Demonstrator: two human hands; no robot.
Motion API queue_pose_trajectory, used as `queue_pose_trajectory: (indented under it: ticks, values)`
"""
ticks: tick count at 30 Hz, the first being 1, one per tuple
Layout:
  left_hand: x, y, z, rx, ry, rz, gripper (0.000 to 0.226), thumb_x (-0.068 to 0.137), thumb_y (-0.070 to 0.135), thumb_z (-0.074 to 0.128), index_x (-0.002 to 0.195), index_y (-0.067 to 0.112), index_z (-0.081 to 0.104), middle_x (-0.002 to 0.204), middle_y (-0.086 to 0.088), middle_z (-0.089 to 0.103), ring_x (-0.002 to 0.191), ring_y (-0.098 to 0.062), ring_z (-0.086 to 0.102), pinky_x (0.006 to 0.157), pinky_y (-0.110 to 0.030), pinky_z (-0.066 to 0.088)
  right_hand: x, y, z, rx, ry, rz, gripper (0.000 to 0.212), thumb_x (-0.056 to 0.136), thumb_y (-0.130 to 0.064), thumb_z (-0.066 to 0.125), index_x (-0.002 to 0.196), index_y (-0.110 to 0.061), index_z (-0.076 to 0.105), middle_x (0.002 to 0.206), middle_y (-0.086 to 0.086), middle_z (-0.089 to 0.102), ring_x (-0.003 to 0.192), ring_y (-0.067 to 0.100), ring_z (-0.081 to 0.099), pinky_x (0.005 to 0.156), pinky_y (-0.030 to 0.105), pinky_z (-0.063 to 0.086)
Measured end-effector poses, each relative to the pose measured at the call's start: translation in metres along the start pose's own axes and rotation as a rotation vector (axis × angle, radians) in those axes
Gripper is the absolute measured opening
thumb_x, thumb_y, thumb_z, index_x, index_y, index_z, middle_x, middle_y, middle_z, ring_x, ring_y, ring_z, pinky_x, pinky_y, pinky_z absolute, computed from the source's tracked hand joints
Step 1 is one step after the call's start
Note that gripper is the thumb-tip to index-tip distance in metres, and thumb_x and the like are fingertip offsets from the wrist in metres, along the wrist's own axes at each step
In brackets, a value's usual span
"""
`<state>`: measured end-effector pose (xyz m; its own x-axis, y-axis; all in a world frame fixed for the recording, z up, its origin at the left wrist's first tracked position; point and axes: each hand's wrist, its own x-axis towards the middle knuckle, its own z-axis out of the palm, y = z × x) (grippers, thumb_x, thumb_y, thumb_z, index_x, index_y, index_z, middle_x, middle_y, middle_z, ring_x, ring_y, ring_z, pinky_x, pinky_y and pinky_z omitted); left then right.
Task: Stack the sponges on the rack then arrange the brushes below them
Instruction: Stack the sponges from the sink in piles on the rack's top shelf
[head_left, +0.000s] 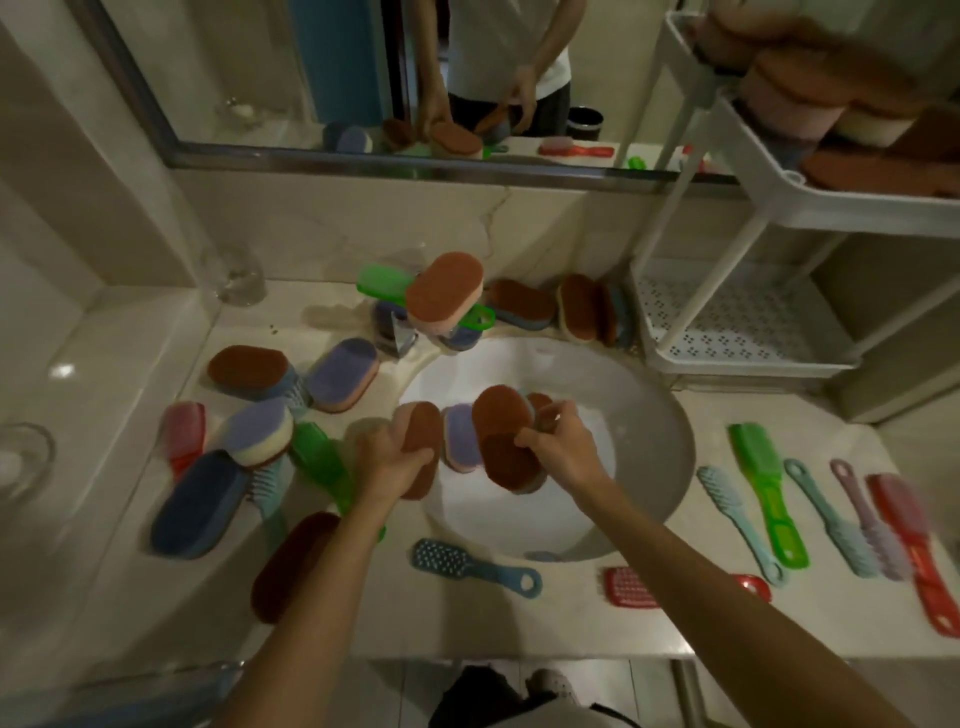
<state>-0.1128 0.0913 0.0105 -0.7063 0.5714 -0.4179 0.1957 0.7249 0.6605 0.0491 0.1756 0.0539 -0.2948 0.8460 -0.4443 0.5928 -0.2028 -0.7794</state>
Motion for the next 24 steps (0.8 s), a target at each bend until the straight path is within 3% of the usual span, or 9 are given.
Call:
queue_pose_trajectory:
  ticks: [2,6,8,13,16,20,24]
  values:
    - [-0.009,0.026,-0.005,-0.034,-0.040,0.031,0.055,0.078,0.021,0.070,0.125,0.002,0.047,0.122,-0.018,0.058,0.110,-0.034,0.057,0.088,-0.038,0.048,-0.004,-0.006,-0.017,0.013,0.099,-0.074,0.037,0.085,-0.019,0.064,0.113,-0.013,0.039,0.093,0.001,0.052,0.098,0.026,0.057,0.088,0.043,0.051]
    - [-0.029,0.094,-0.012,-0.095,-0.145,0.283,0.049,0.081,0.026,0.068,0.122,0.011,0.049,0.122,-0.010,0.061,0.112,-0.028,0.058,0.088,-0.032,0.046,-0.016,-0.026,-0.059,0.061,0.327,-0.261,0.028,0.084,-0.014,0.063,0.096,-0.016,0.038,0.078,-0.007,0.045,0.075,0.012,0.049,0.064,0.026,0.042]
    - [-0.039,0.132,-0.012,-0.175,-0.135,0.367,0.051,0.080,0.026,0.069,0.124,0.008,0.050,0.121,-0.008,0.060,0.112,-0.026,0.058,0.088,-0.029,0.046,-0.021,-0.038,-0.087,0.043,0.434,-0.337,0.025,0.081,-0.013,0.064,0.091,-0.013,0.040,0.076,-0.004,0.046,0.068,0.010,0.046,0.057,0.024,0.037]
    - [-0.064,0.231,-0.001,-0.292,-0.141,0.495,0.057,0.079,0.038,0.068,0.126,0.011,0.049,0.124,-0.009,0.060,0.111,-0.028,0.060,0.096,-0.045,0.049,-0.024,-0.072,-0.165,0.071,0.642,-0.441,0.023,0.077,-0.016,0.066,0.081,-0.011,0.044,0.071,-0.001,0.049,0.071,0.019,0.048,0.064,0.033,0.038]
    - [-0.077,0.290,0.011,-0.382,-0.146,0.544,0.048,0.083,0.035,0.065,0.124,0.014,0.051,0.123,-0.007,0.061,0.108,-0.025,0.060,0.094,-0.038,0.051,-0.020,-0.090,-0.213,0.110,0.713,-0.528,0.023,0.078,-0.015,0.065,0.078,-0.012,0.043,0.070,-0.003,0.046,0.065,0.012,0.045,0.058,0.026,0.036]
    - [-0.092,0.360,0.030,-0.597,-0.252,0.564,0.050,0.086,0.030,0.064,0.129,0.012,0.049,0.124,-0.008,0.061,0.104,-0.020,0.061,0.077,-0.028,0.050,-0.008,-0.108,-0.276,0.163,0.759,-0.591,0.023,0.080,-0.015,0.063,0.073,-0.015,0.040,0.069,-0.005,0.045,0.064,0.009,0.044,0.054,0.017,0.034]
    - [-0.098,0.420,0.055,-0.603,-0.306,0.535,0.052,0.088,0.037,0.059,0.132,0.013,0.046,0.123,-0.004,0.059,0.110,-0.023,0.059,0.093,-0.033,0.049,0.020,-0.119,-0.340,0.293,0.714,-0.532,0.021,0.082,-0.019,0.060,0.073,-0.018,0.042,0.075,-0.002,0.052,0.075,0.018,0.054,0.066,0.030,0.044]
